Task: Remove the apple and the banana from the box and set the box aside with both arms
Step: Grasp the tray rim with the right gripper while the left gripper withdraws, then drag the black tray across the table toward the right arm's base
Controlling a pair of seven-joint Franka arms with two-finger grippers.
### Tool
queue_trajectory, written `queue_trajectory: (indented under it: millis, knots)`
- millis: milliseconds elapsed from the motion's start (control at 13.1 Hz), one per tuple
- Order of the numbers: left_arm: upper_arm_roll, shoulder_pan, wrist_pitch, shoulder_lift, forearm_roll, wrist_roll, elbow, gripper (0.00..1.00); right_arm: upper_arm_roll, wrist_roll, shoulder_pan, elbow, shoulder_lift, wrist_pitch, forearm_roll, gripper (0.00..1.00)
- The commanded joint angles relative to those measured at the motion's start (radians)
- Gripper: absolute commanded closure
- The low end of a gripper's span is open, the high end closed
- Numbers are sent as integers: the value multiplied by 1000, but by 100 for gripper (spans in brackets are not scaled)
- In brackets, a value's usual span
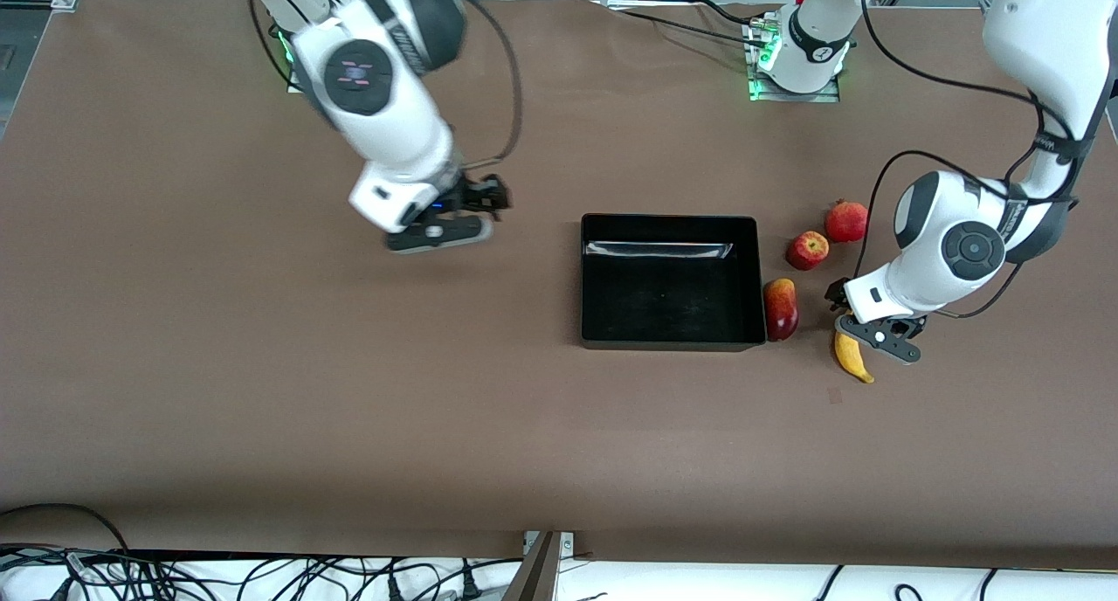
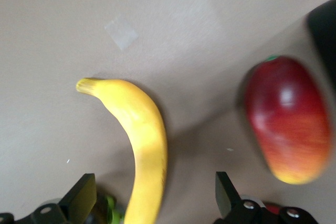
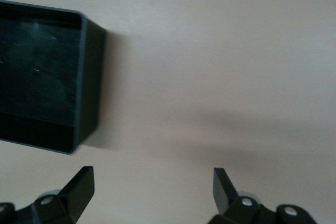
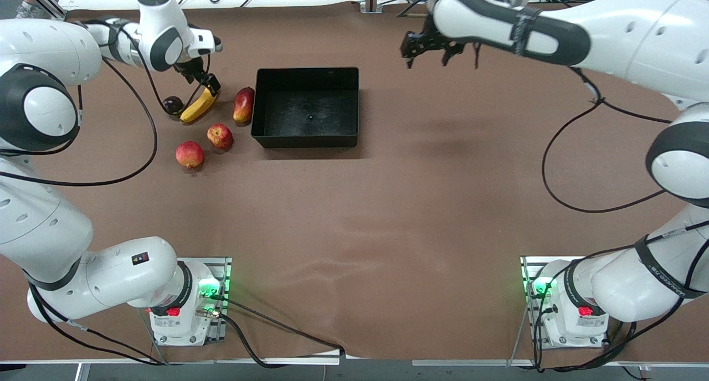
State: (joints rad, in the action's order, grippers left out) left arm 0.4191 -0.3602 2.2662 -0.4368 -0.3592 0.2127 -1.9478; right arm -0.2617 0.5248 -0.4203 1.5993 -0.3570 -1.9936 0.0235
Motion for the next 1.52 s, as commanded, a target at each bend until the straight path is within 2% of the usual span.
queue_trajectory:
  millis: [0,228,381,457,609,685,761,838,990,1066,1142,1218,1294,1447]
  knots:
    - [69,-6,-282,69,83,-24,140,0,31,102,-98,-110,-130,-65,-26,0]
    - [86,3,-602,70,219,-68,372,0,84,240,-220,-130,-229,-157,-100,0]
    - [106,3,-780,81,226,-172,496,0,123,348,-299,-140,-290,-226,-140,0]
    - [109,3,-827,87,227,-220,539,0,134,368,-323,-154,-321,-243,-140,0]
    - [118,4,-882,113,223,-243,596,0,194,377,-382,-206,-385,-251,-140,0]
    - [103,4,-875,156,242,-227,584,0,208,377,-397,-229,-414,-261,-140,0]
    - [52,20,-872,179,285,-233,583,0,208,377,-397,-236,-434,-281,-139,2]
    - [-41,85,-852,220,313,-237,566,0,209,376,-399,-234,-450,-306,-139,13]
    - [-259,292,-739,324,316,-243,427,0,209,373,-413,-234,-480,-347,-142,48]
    - [-304,331,-641,387,318,-243,338,0,213,365,-413,-234,-488,-359,-142,66]
    - [-315,336,-538,435,318,-243,258,0,213,360,-411,-234,-493,-361,-142,89]
    - [-345,363,-477,481,321,-245,194,0,214,338,-410,-234,-493,-361,-140,100]
    - [-388,409,-476,518,322,-256,158,0,214,327,-411,-234,-490,-357,-140,100]
    - [-399,414,-488,549,333,-271,125,0,216,316,-396,-236,-473,-349,-137,100]
